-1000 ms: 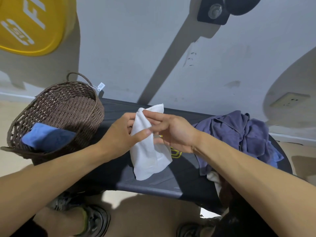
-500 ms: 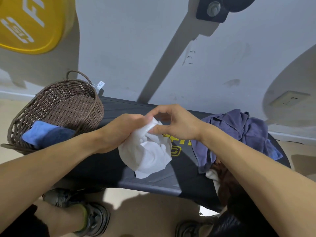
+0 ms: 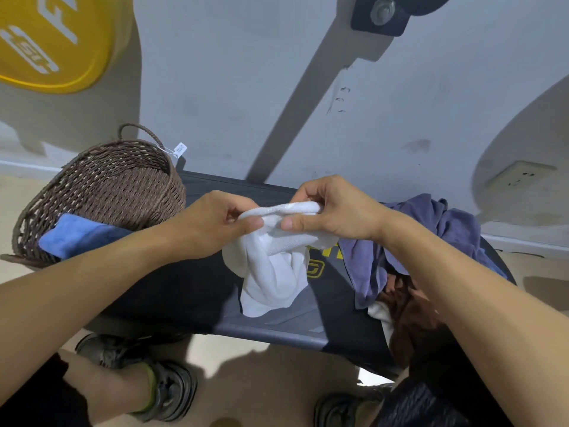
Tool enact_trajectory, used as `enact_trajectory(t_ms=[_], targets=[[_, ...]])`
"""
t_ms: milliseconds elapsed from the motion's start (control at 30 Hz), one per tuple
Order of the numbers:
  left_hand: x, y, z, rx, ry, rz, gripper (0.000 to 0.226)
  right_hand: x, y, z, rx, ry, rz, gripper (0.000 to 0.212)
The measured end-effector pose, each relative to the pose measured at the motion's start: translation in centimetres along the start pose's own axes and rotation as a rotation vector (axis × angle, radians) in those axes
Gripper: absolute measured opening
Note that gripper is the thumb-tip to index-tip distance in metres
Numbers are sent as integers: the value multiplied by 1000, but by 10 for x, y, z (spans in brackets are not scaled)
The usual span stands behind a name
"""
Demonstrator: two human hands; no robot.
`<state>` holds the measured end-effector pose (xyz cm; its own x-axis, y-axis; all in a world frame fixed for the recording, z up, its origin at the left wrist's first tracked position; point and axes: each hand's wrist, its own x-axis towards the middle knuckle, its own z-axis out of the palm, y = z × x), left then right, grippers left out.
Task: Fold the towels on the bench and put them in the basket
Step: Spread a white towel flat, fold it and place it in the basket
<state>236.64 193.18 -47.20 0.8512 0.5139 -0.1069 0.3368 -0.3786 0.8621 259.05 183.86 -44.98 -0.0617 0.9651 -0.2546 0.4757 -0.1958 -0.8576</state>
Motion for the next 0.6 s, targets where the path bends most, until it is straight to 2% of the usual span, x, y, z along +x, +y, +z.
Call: enact_trajectory(t_ms=[133, 233, 400, 600], targets=[[3, 8, -10, 76, 163, 14, 32, -2, 1, -9, -246, -53, 41, 31], [3, 12, -8, 126, 115, -66, 30, -3, 0, -17, -367, -95, 145, 31], [5, 18, 0, 159, 125, -107, 30, -11, 3, -33, -349, -272, 365, 31], [11, 10, -16, 245, 31, -156, 23, -20, 7, -48, -55, -421, 387, 25]])
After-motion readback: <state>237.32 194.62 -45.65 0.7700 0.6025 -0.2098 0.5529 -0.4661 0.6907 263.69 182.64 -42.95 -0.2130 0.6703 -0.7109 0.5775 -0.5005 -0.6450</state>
